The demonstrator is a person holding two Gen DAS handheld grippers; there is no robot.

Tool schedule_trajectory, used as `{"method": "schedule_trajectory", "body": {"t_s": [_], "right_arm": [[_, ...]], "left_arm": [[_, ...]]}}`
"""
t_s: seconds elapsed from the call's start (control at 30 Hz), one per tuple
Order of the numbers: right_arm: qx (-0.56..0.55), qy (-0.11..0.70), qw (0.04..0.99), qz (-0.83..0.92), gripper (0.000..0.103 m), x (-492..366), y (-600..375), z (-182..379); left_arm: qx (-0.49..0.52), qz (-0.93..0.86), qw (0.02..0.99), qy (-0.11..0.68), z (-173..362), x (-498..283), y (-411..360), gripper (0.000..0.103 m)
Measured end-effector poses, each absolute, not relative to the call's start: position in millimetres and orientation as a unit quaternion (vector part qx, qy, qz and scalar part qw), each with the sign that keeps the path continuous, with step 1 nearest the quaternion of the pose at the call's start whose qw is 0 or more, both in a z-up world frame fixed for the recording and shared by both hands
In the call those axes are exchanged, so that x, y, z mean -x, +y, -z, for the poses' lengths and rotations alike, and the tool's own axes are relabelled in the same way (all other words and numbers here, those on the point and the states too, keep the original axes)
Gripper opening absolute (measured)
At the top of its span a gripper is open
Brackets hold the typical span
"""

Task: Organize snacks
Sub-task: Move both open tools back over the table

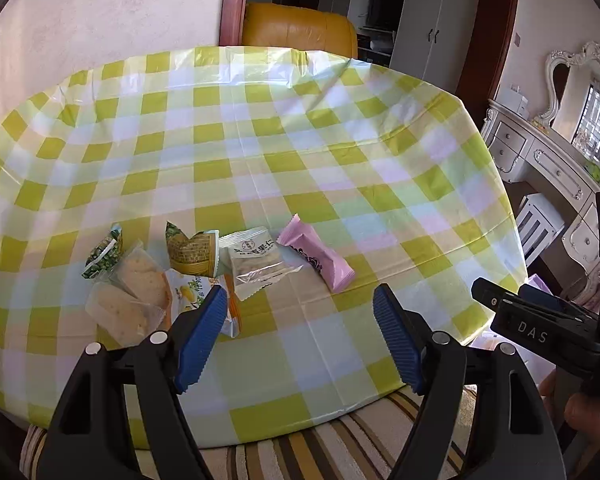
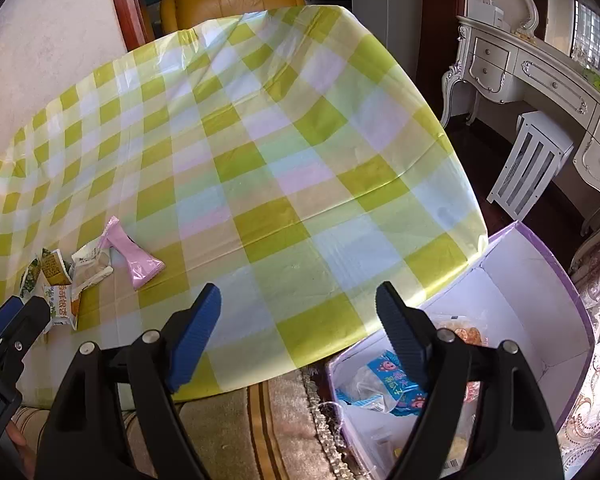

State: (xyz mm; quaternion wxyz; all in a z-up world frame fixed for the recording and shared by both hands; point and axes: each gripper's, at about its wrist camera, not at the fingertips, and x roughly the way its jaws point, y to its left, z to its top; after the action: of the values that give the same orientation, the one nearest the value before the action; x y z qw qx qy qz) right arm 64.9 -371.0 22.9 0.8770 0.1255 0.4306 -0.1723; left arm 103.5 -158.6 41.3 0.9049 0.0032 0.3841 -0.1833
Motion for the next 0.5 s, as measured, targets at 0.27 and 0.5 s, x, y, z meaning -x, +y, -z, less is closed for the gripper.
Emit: {"method": "schedule_trajectory", "body": {"t_s": [0.27,0.5], "right_arm": [[-0.109,0.442,0.878,0.148,0.082,-81.2,-345.9,-20.9],[-0.091,0.445,0.882,0.127,0.082,-90.8,-322.5,-19.6]], "left_arm": [[0.032,0.153,0.906,0.394,-37.4,-108.2,-121.3,0.073],[0.048,0.138,0.902,0.407,-31.6,-112.8,-105.1,0.073]]}}
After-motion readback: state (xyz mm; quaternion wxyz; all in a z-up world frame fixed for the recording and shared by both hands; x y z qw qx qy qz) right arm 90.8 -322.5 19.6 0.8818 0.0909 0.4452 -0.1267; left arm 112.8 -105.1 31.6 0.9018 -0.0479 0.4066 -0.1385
